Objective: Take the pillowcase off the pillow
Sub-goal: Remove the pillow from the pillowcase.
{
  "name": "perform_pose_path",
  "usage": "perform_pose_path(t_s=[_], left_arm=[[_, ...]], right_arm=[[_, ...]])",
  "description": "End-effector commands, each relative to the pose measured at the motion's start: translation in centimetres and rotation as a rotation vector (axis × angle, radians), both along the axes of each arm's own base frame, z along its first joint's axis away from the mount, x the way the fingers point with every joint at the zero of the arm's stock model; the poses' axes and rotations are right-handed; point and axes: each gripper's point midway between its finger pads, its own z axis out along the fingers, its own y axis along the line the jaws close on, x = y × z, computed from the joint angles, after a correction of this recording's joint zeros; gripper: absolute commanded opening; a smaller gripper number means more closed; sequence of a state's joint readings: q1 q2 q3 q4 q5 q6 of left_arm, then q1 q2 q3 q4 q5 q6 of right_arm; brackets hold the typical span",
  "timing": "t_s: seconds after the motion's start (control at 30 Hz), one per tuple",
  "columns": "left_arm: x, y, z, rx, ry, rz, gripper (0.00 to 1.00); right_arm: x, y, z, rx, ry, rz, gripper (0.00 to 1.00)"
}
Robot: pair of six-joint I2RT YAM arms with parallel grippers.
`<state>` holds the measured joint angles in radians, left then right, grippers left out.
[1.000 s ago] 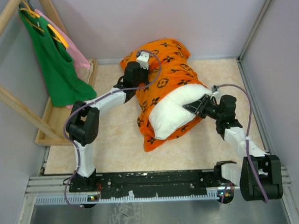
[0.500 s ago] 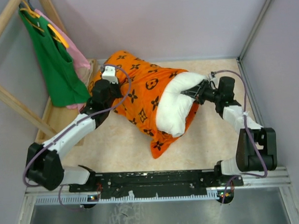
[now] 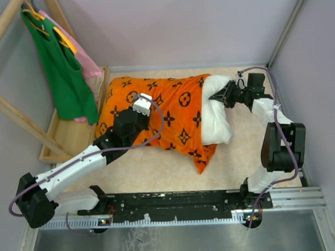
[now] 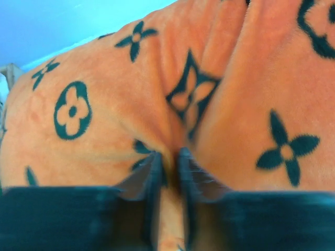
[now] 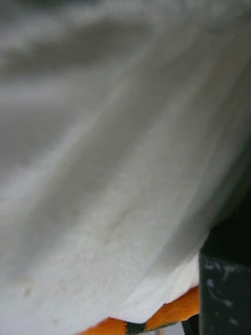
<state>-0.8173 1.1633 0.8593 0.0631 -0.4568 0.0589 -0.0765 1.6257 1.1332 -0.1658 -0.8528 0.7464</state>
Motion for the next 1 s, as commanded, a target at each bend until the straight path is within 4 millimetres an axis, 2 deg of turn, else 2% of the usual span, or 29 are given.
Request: perform_pose_path(t_s=[0.0,0.03,0.07,0.1,0.13,0.17,0.3,0.5,0.6,0.67,0.7,0.73,0.8,0.87,0.97], left_arm=[[-0.9,0.3,6.3,-0.078,-0.185,-0.043,0.57],[-0.7,0.7,7.1,-0.091,-0.212,-0.024,0.76],[-0.4,0.9,7.9,-0.095,-0.235,-0.008,0.89],[0.1,1.1,9.3,-0.107,-0.254,0.01,0.97],[0.7,0.9,10.0,-0.105,-0.258,0.012,0.99],[1.6,0.7,10.8,-0.102,-0.261,0.005,1.0],[5.7,-1.3,10.7,-0.046,-0.203,-0.057,1.0],[9.4,-8.3,9.5,-0.067,-0.096,-0.311,1.0],[11.9,-10.6,6.6,-0.032,-0.04,-0.33,1.0],[13.7,-11.4,3.9,-0.003,-0.008,-0.312,0.99],[14.4,-11.6,2.4,0.019,0.012,-0.297,0.97],[15.1,-11.5,0.8,0.042,0.03,-0.273,0.91],[16.4,-10.9,-2.0,0.08,0.058,-0.209,0.68],[17.6,-9.3,-4.4,0.113,0.088,-0.128,0.43],[19.3,-5.6,-7.0,0.189,0.117,-0.009,0.16]], right_arm=[[2.5,-2.0,3.2,-0.103,-0.189,-0.039,0.0],[2.3,-1.9,3.1,-0.111,-0.19,-0.04,0.0],[2.1,-1.8,3.0,-0.115,-0.193,-0.036,0.0],[1.9,-1.6,2.9,-0.121,-0.195,-0.027,0.0],[1.5,-1.2,2.7,-0.127,-0.194,-0.015,0.0],[1.3,-0.8,2.6,-0.136,-0.195,0.001,0.0],[0.1,1.4,2.4,-0.174,-0.212,0.068,0.0],[-2.3,5.0,2.8,-0.185,-0.246,0.181,0.0],[-3.2,5.7,2.7,-0.191,-0.251,0.21,0.0],[-3.8,5.8,2.8,-0.194,-0.255,0.223,0.0],[-4.0,5.7,3.0,-0.198,-0.261,0.229,0.0],[-4.2,5.7,3.2,-0.204,-0.268,0.234,0.0],[-4.4,5.7,4.0,-0.204,-0.29,0.236,0.0],[-4.7,5.8,4.9,-0.19,-0.313,0.237,0.0],[-5.1,5.8,6.8,-0.153,-0.339,0.252,0.0]])
